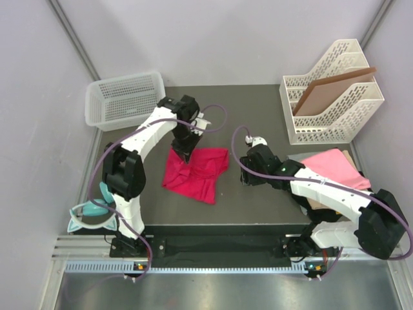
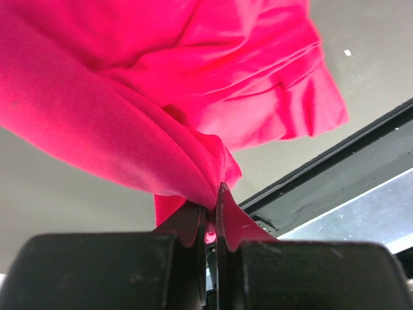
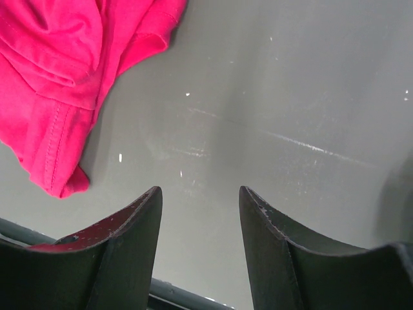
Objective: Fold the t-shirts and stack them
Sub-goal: Fold the long partially folded tshirt into a neat square
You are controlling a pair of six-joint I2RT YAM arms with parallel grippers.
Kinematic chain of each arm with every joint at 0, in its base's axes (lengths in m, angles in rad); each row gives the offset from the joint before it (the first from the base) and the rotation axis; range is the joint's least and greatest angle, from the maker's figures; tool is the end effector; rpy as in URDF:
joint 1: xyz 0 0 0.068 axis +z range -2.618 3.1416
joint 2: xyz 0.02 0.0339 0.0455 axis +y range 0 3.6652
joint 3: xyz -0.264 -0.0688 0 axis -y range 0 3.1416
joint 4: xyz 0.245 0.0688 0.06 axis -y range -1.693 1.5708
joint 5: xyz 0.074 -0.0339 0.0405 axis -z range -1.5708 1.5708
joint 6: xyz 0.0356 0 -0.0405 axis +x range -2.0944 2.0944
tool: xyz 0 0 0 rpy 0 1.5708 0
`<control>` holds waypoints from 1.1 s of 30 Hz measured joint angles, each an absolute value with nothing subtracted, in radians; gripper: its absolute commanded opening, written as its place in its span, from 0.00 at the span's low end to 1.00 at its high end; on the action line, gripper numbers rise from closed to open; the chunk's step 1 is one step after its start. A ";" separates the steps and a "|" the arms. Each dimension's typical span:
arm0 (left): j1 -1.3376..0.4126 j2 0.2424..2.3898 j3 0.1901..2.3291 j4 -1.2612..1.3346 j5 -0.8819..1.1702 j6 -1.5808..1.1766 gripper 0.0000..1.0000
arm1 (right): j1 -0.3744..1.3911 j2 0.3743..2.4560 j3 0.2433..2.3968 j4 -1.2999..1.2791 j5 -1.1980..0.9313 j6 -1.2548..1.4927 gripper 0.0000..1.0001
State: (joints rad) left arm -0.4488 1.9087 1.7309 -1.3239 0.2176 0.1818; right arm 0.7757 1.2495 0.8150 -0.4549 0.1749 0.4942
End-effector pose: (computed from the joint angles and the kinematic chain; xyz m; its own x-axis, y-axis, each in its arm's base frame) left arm 0.3271 -0.1661 0.2698 -0.8050 0.5836 -0.1068 0.5924 0.7806 -0.1993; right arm 0.1848 0.1726 0.2306 -0.7781 -0.1089 -0.6186 -0.2751 0.9444 0.1798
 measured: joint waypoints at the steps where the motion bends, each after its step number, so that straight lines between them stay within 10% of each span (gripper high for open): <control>1: -0.464 1.919 1.738 -1.324 0.218 0.176 0.00 | 0.776 1.243 0.809 -0.454 0.176 0.495 0.51; 20: -0.646 2.022 1.792 -1.325 0.242 0.100 0.07 | 0.769 1.222 0.772 -0.455 0.183 0.500 0.52; 23: -0.661 2.053 1.827 -1.329 0.263 0.096 0.29 | 0.769 1.222 0.772 -0.455 0.183 0.501 0.51; 24: -0.664 2.062 1.839 -1.330 0.277 0.094 0.57 | 0.769 1.222 0.772 -0.455 0.183 0.503 0.52; 27: -0.666 2.072 1.855 -1.329 0.329 0.094 0.94 | 0.769 1.222 0.772 -0.455 0.183 0.510 0.52; 33: -0.640 2.064 1.887 -1.338 0.434 0.107 0.99 | 0.769 1.220 0.772 -0.456 0.183 0.519 0.53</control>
